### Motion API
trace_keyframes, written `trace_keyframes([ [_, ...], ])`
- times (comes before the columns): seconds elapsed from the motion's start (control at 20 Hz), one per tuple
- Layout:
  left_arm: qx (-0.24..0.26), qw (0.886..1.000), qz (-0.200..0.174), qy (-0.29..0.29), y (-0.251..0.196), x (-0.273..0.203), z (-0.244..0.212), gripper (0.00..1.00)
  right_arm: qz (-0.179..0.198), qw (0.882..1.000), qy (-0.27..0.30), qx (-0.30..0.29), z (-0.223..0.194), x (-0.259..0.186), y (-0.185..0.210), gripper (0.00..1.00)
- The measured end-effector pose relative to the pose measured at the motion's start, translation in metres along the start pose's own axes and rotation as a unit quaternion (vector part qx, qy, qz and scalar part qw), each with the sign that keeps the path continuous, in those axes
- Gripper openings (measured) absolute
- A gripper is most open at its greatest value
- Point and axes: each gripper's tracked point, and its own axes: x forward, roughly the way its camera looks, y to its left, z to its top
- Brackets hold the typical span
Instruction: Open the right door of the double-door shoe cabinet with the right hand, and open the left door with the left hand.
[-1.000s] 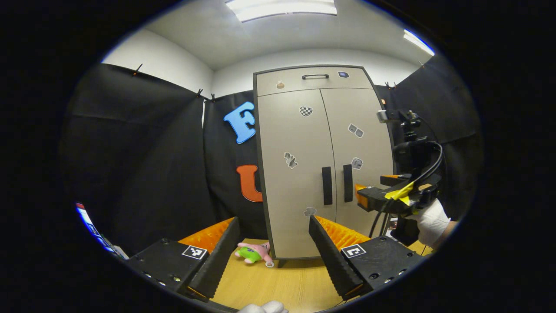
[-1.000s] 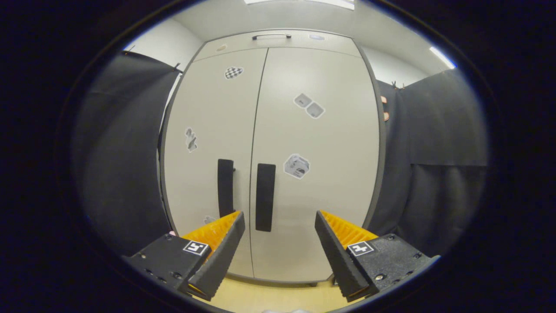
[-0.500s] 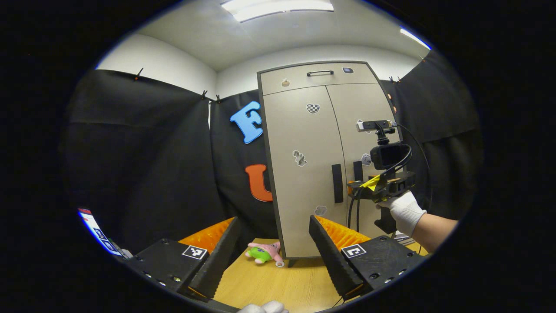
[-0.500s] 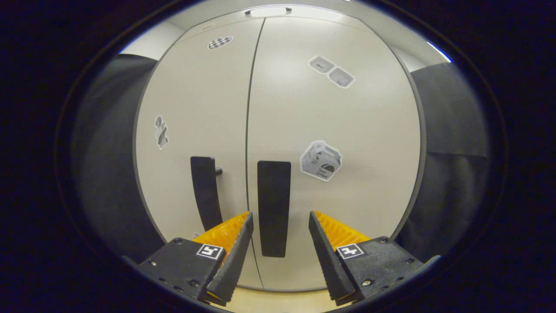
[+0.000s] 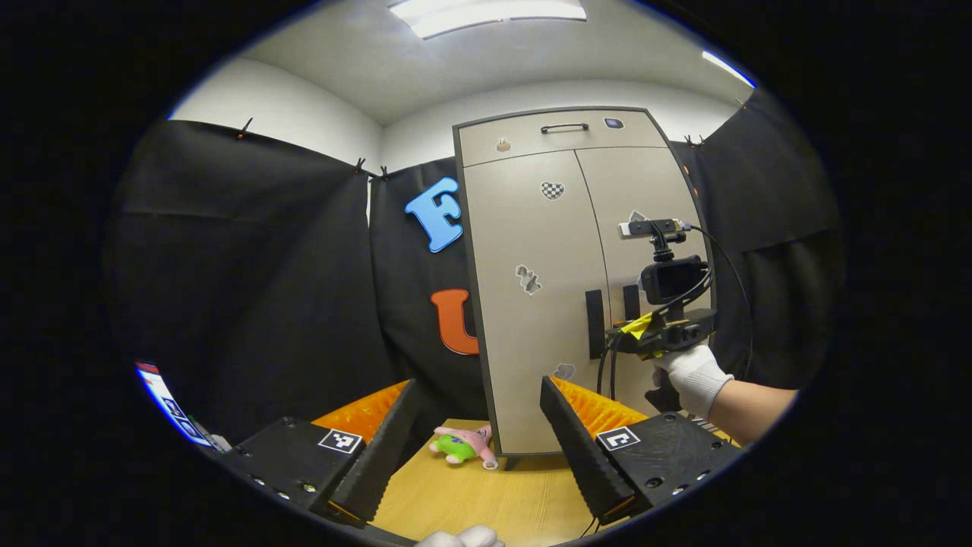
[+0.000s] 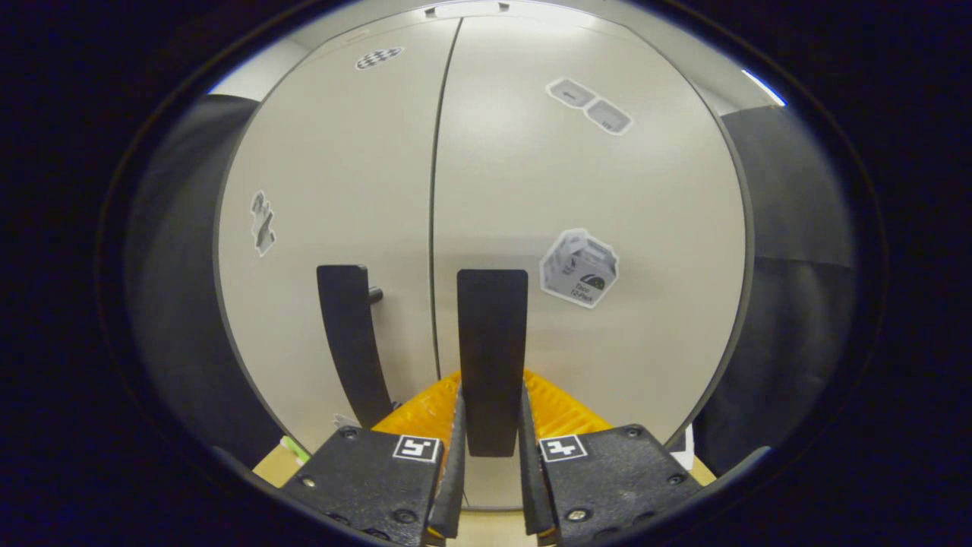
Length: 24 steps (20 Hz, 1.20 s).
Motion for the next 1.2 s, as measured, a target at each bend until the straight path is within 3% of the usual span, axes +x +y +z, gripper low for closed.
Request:
trace_keyframes([
  [0.45, -0.006, 1.0, -0.006, 0.0, 0.002, 0.002, -0.004, 0.96, 0.043, 0.999, -0.002, -0.013, -0.006, -0.033, -0.008, 0.23],
  [1.2, -0.012, 0.999, -0.048, -0.013, -0.033, -0.005, 0.004, 0.96, 0.08, 0.997, 0.002, -0.01, -0.022, -0.125, -0.057, 0.23],
])
